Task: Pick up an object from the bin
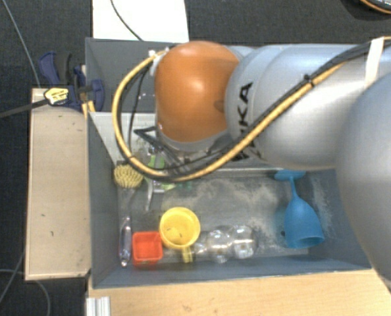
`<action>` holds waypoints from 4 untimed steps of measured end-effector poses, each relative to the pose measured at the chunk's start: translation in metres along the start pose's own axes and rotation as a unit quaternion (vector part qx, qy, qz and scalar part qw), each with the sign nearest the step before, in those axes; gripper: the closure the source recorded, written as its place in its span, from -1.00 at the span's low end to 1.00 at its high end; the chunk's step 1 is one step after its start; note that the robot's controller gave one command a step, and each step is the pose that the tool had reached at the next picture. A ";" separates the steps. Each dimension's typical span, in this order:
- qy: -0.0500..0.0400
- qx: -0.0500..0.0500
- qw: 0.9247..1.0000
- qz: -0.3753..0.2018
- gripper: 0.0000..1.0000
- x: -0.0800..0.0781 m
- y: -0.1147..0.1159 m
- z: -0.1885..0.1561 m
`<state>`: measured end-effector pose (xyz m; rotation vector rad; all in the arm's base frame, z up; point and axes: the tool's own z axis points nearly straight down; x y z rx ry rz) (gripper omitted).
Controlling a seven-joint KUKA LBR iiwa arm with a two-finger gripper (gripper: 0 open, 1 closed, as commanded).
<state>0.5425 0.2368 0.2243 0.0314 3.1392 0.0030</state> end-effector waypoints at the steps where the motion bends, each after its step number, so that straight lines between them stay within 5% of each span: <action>1: 0.002 0.001 1.000 -0.029 -1.00 0.033 -0.016 0.072; 2: -0.007 -0.003 0.999 -0.031 -1.00 0.001 -0.005 0.055; 3: -0.003 -0.001 1.000 -0.017 -1.00 0.017 -0.022 0.014; 4: -0.006 -0.004 1.000 -0.014 -1.00 0.018 -0.002 0.009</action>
Offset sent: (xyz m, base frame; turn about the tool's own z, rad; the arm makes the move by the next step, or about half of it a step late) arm -0.0017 -0.0055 -0.0568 -0.0651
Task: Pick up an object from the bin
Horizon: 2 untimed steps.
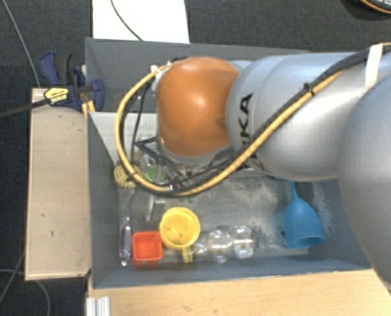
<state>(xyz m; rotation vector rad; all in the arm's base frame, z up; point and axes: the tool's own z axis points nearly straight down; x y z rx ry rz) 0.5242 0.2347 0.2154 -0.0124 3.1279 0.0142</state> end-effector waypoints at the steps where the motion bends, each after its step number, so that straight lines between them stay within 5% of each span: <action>1: -0.001 0.001 1.000 -0.012 -1.00 -0.008 -0.020 -0.025; 2: 0.001 0.000 0.997 -0.076 -1.00 -0.013 -0.005 0.010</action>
Offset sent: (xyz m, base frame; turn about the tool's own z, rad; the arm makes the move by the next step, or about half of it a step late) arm 0.0129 -0.0056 -0.0096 -0.1537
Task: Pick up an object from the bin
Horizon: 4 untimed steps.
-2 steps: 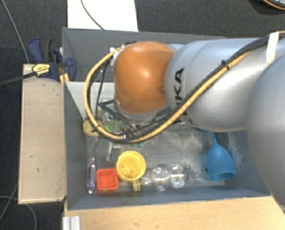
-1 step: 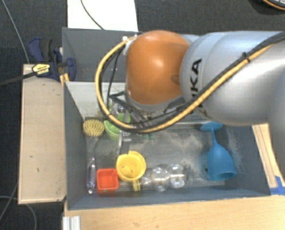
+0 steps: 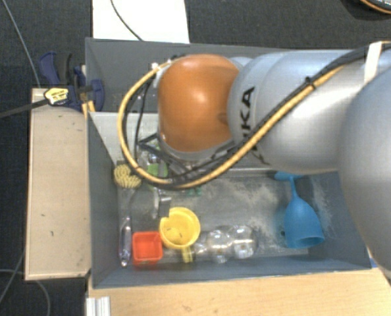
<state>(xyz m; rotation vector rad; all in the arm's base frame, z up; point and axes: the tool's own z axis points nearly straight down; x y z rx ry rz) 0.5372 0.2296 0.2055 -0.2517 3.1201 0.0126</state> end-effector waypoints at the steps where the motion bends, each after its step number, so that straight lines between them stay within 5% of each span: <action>1: -0.007 -0.001 0.999 0.035 -1.00 0.001 -0.002 -0.090; 2: 0.003 0.001 1.000 -0.011 -1.00 -0.007 0.004 -0.039; 3: -0.002 0.000 1.000 0.003 -1.00 -0.013 0.012 -0.137; 4: 0.001 0.000 0.999 -0.042 -1.00 0.009 0.011 -0.049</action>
Offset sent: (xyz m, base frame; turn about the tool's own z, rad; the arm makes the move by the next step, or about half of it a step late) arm 0.0053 0.0046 0.0381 -0.0228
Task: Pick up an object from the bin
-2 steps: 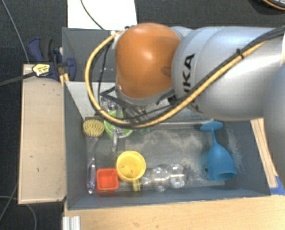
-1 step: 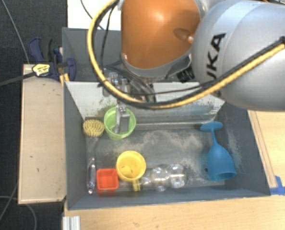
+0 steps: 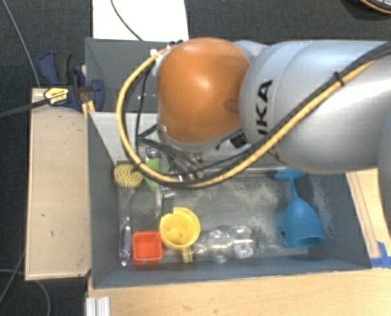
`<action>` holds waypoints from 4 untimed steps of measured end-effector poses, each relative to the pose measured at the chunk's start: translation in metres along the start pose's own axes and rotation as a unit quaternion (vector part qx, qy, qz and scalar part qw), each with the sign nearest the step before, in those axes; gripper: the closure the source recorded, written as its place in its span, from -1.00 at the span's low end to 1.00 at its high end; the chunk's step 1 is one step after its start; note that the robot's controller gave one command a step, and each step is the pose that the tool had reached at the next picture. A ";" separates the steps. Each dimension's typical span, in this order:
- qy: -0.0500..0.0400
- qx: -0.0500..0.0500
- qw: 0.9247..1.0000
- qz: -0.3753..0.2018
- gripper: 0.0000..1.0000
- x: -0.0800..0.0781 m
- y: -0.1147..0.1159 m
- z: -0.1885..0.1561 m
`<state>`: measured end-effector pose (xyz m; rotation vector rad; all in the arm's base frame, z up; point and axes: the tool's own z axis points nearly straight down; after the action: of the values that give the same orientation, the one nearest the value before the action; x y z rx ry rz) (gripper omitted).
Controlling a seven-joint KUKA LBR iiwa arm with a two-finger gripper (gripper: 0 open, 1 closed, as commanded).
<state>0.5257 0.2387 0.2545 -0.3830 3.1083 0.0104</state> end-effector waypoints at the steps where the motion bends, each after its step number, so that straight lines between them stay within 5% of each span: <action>1: 0.003 0.000 1.000 0.000 -1.00 0.001 0.002 0.024; 2: 0.007 0.002 1.000 0.008 -1.00 0.066 -0.062 0.115; 3: -0.007 -0.003 1.000 -0.018 -1.00 0.008 -0.009 0.083; 4: 0.003 0.001 0.999 -0.036 -1.00 0.044 -0.053 0.182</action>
Offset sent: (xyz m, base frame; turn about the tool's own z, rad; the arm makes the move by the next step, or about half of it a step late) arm -0.0459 -0.0721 -0.1129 0.0098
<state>0.4980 0.1779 0.0717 -0.4956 3.0980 0.0061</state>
